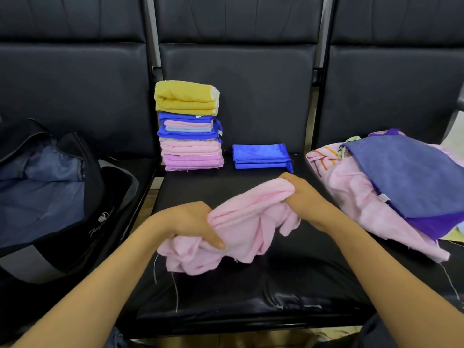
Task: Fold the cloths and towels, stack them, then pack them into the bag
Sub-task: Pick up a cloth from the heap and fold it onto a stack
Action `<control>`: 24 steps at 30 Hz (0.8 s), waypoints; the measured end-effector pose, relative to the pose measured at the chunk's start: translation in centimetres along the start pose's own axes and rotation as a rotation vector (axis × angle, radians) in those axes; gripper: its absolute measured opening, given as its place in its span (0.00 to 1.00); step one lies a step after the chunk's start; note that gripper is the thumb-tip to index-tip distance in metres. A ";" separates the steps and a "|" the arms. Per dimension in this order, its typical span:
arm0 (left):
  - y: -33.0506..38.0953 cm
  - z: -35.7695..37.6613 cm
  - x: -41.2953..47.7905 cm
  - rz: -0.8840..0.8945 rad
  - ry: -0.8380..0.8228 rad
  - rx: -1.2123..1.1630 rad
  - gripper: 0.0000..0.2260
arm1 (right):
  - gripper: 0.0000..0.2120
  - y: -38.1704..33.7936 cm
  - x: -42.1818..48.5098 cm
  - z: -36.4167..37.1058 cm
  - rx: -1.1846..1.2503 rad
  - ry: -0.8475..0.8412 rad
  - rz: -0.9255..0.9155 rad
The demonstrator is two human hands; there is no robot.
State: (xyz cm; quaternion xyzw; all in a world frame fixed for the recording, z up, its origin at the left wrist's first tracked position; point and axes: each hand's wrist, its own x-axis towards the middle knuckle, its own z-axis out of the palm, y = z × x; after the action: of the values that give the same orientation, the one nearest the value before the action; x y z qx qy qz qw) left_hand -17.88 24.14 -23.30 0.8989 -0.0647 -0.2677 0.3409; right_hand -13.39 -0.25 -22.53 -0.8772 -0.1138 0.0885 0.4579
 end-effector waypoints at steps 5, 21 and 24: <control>-0.6 -0.4 0.6 0.101 0.324 -0.063 0.15 | 0.18 -0.8 -1.2 -0.5 0.532 -0.274 0.041; 2.9 0.1 -1.3 0.086 0.126 -0.168 0.15 | 0.12 0.2 0.3 -1.4 -0.695 0.373 -0.166; 2.4 0.8 0.0 -0.059 0.283 0.288 0.10 | 0.11 0.7 0.2 -1.4 -0.397 0.218 -0.138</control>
State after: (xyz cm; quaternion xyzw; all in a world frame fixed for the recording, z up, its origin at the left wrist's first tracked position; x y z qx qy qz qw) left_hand -18.18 21.87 -22.24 0.9684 -0.0274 -0.1367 0.2067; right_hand -12.72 -1.67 -22.29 -0.9446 -0.1388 -0.0626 0.2908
